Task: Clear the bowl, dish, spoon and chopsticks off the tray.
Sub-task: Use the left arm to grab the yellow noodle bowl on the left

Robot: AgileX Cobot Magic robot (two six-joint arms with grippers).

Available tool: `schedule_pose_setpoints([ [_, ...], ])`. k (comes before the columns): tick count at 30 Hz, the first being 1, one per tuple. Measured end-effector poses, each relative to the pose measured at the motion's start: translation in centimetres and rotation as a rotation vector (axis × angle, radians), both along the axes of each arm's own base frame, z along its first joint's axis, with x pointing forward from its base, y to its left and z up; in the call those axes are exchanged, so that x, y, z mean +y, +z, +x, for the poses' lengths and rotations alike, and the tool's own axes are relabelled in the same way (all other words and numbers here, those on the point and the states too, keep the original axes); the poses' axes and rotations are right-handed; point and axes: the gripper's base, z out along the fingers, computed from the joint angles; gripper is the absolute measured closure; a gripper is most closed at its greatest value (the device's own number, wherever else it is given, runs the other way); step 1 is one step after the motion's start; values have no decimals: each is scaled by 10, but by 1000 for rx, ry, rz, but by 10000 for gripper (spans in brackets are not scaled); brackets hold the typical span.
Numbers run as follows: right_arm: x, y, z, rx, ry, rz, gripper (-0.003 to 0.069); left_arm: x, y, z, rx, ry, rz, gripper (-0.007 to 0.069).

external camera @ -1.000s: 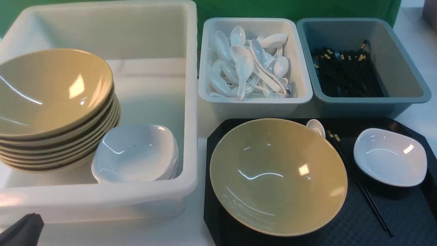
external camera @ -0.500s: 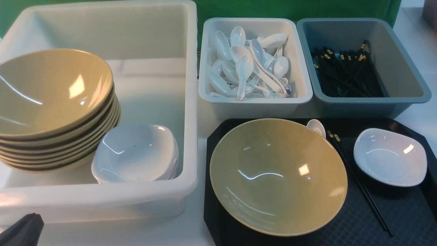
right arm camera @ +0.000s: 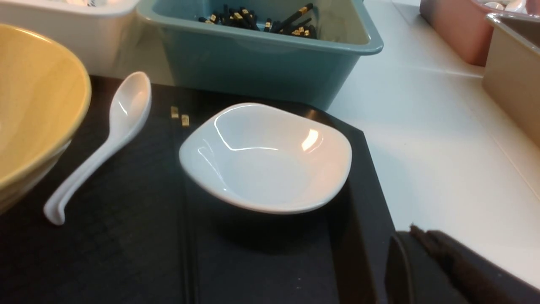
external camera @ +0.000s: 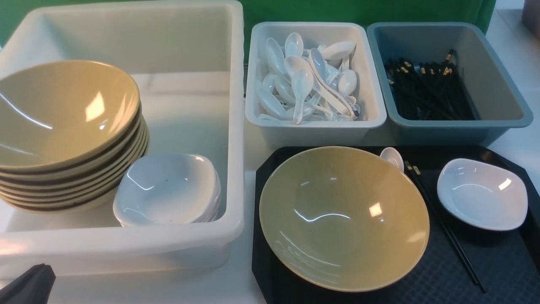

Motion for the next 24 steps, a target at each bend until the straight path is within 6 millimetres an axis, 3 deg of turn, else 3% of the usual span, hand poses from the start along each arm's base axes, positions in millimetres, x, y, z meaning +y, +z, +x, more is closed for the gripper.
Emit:
schedule_pose_setpoints([
  [17,0,0,0,0,0,0,613,1,1,1,-23,-1,64,629],
  [21,0,1,0,-13,1,-7,613,2,10,2,-123,0,90,629],
  [24,0,12,3,-145,9,-22,613,1,26,3,-304,-2,119,629],
])
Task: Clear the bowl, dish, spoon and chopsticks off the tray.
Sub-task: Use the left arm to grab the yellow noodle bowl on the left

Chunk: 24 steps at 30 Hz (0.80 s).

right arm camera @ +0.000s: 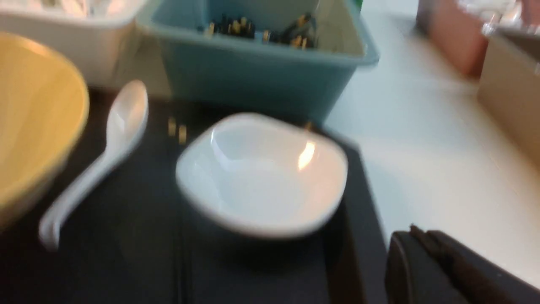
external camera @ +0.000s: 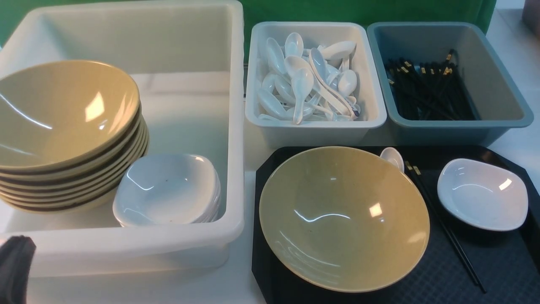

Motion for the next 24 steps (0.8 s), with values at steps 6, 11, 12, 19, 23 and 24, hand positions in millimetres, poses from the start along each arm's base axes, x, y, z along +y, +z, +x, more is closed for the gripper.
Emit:
schedule_pose_setpoints([
  [6,4,48,-8,-546,47,4,606,-3,25,-5,-287,-27,50,629],
  [11,8,80,-31,-981,183,201,600,-6,44,-14,-513,-59,22,629],
  [12,9,82,-33,-1013,210,243,600,-6,48,-17,-563,-71,0,629],
  [19,8,89,-32,-965,288,489,597,-4,76,-28,-683,-114,-144,629],
  [23,7,136,-39,-820,168,360,597,0,140,-39,-563,-68,-155,629],
  [24,6,142,-39,-784,148,339,597,1,154,-41,-538,-58,-149,629],
])
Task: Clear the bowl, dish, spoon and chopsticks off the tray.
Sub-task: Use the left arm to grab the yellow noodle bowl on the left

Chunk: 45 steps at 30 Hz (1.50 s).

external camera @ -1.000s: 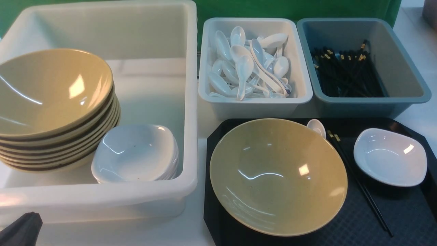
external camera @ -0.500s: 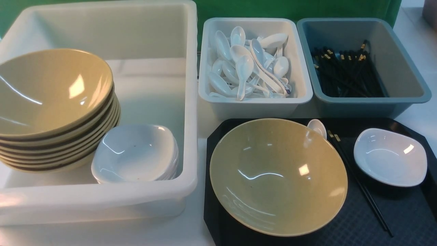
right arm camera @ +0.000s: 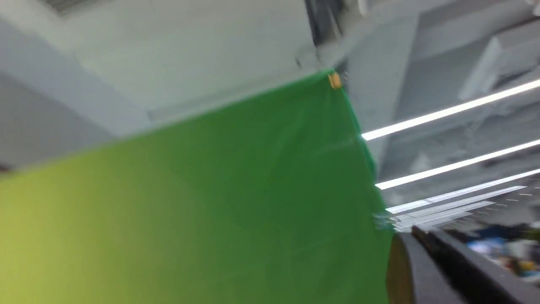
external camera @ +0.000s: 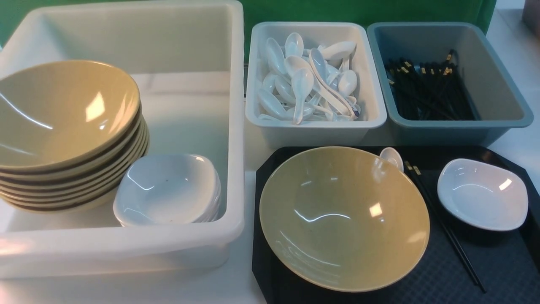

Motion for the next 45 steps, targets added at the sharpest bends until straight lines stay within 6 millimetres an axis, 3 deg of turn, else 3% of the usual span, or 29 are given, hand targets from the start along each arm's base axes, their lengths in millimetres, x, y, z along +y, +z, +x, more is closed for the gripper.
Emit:
schedule_pose_setpoints([
  [2,0,11,-1,44,-25,-21,597,0,7,2,52,12,10,629],
  [3,-1,17,1,134,-56,-48,597,1,21,12,145,33,36,629],
  [5,-3,17,8,258,-90,-88,597,0,24,22,194,45,57,629],
  [11,-6,-10,34,552,-135,-192,597,-2,8,73,491,23,22,629],
  [13,-7,-22,44,695,-122,-183,605,-5,5,91,664,-10,-8,629],
  [17,-6,-44,58,949,-55,-182,627,-23,2,120,972,-126,118,629],
  [21,2,-58,68,1106,42,-269,627,-52,9,143,1144,-332,227,629],
  [26,13,-73,85,1247,157,-403,627,-107,17,188,1242,-655,291,629],
  [27,15,-75,88,1268,172,-421,627,-123,16,198,1253,-715,317,629],
  [28,15,-76,89,1276,175,-423,627,-127,13,202,1264,-725,327,629],
  [29,17,-79,92,1294,188,-442,627,-148,9,212,1281,-788,371,629],
  [31,18,-81,95,1307,196,-447,627,-170,5,217,1297,-845,423,629],
  [32,19,-82,96,1313,203,-448,627,-207,-14,226,1351,-910,530,629],
  [36,20,-80,97,1297,210,-413,627,-256,-44,239,1424,-923,703,629],
  [37,21,-80,98,1291,215,-399,627,-272,-61,246,1478,-910,758,629],
  [45,22,-77,99,1260,220,-376,624,-338,-121,268,1580,-836,981,629],
])
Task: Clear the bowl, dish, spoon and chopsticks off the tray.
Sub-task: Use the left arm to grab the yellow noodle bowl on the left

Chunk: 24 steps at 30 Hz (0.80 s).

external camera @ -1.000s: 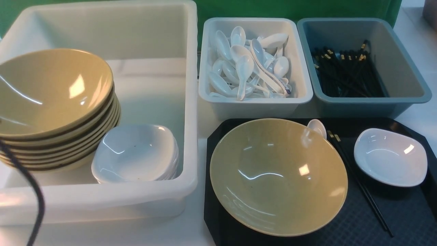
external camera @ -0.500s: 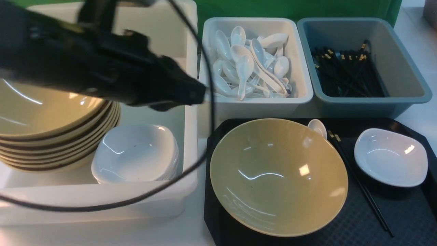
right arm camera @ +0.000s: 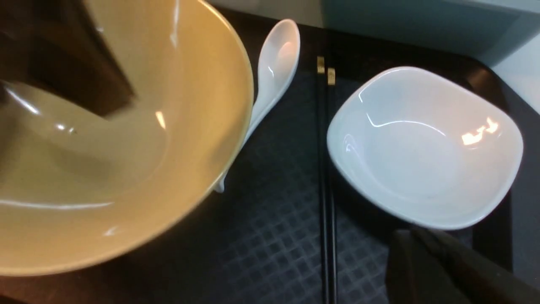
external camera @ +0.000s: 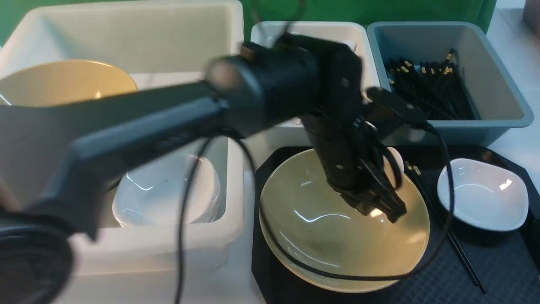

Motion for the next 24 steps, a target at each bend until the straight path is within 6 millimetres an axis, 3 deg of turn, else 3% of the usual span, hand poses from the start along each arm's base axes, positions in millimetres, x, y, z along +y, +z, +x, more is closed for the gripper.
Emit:
schedule_pose_setpoints([
  [7,0,0,0,0,0,1,621,-27,-28,-8,84,-15,-12,629],
  [16,0,0,0,-1,0,2,618,-57,-17,-40,228,-86,-198,629],
  [20,0,0,0,-6,-1,3,617,-51,-6,-38,217,-124,-191,629],
  [24,0,0,0,-6,-1,3,614,-22,27,-10,147,-40,-155,629],
])
